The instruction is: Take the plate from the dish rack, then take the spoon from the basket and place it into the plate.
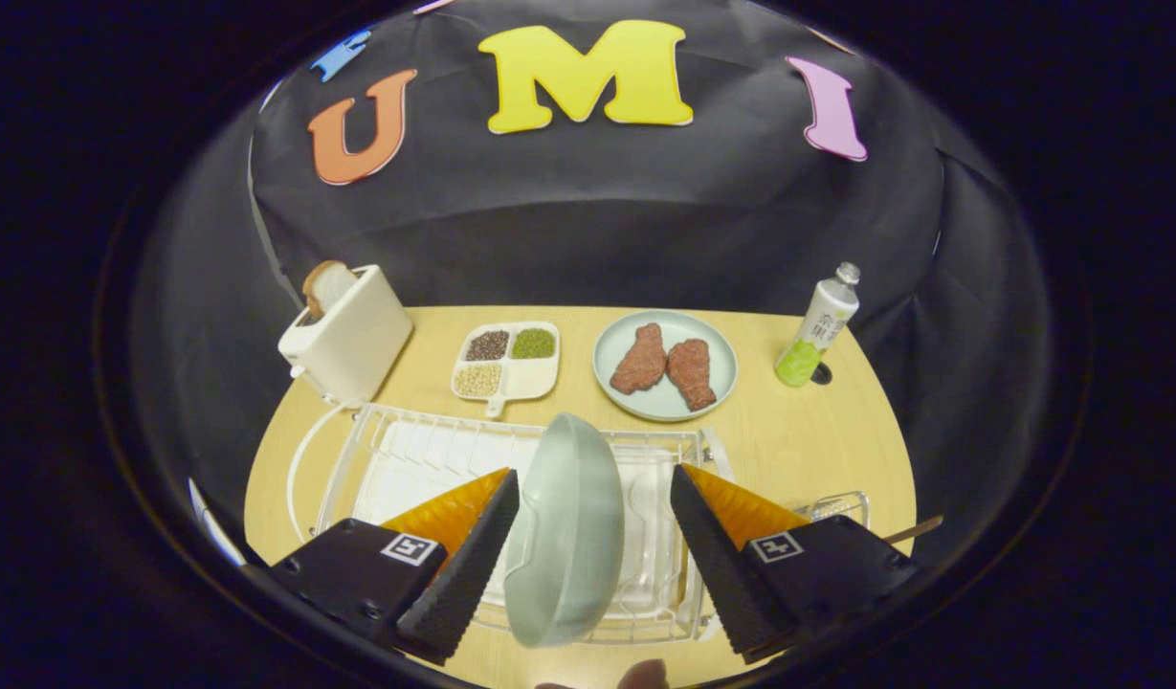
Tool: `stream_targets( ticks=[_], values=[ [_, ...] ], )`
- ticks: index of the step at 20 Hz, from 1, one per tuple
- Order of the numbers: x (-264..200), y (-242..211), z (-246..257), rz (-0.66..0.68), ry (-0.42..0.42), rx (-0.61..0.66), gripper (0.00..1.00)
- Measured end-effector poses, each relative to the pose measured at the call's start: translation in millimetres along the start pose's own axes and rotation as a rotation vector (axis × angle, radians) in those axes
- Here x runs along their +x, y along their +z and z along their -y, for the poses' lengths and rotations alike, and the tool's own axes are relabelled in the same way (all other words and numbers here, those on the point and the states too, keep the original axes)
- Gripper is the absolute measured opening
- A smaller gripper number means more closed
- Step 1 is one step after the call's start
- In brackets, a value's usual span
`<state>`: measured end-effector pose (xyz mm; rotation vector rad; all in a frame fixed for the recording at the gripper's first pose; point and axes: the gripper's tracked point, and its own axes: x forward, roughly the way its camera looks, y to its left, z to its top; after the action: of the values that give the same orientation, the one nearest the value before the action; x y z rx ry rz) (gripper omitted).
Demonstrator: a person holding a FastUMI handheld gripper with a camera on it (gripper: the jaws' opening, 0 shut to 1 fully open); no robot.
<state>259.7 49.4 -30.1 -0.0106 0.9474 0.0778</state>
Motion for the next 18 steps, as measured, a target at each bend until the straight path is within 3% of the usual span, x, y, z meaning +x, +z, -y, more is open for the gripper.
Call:
stream_targets(
  ticks=[5,8,12,18],
  values=[
    [16,-13,-5,-0.079,-0.025,0.044,0.89],
    [18,-19,-5,-0.11,-0.033,0.086,0.72],
    [14,-20,-1,-0.112,-0.048,0.131,0.37],
    [-5,-11,4,-0.073,-0.111,0.098,0.36]
  ],
)
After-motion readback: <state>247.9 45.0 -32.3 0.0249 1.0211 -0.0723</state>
